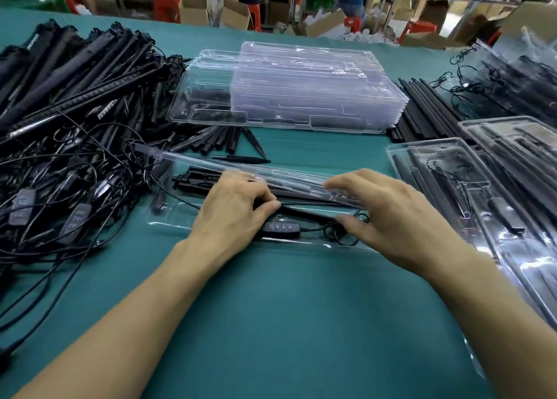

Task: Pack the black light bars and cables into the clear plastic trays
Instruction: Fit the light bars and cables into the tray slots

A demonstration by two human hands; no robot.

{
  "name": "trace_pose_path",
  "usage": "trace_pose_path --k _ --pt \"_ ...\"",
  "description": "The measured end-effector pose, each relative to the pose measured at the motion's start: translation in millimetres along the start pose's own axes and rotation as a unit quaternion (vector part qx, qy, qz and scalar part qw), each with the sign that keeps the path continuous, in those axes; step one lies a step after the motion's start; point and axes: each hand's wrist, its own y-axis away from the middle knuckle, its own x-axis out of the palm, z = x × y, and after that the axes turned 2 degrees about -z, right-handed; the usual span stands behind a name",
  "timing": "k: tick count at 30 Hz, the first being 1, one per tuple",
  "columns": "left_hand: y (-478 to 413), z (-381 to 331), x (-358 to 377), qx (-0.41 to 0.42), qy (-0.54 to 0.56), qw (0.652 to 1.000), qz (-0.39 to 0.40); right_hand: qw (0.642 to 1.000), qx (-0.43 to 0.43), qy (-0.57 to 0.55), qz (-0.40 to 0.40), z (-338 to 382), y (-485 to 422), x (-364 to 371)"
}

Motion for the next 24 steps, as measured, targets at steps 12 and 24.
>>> trace_pose_path --k 12,24 --pt "9.2 -6.7 -2.3 -0.001 0.002 0.998 -0.058 0.995 0.06 0.065 -0.037 -4.1 0.1 -0.6" --pt "7.2 -12.0 2.9 -0.066 -0.093 0.988 -0.105 0.986 0.099 0.111 -0.073 11.3 -2.7 7.1"
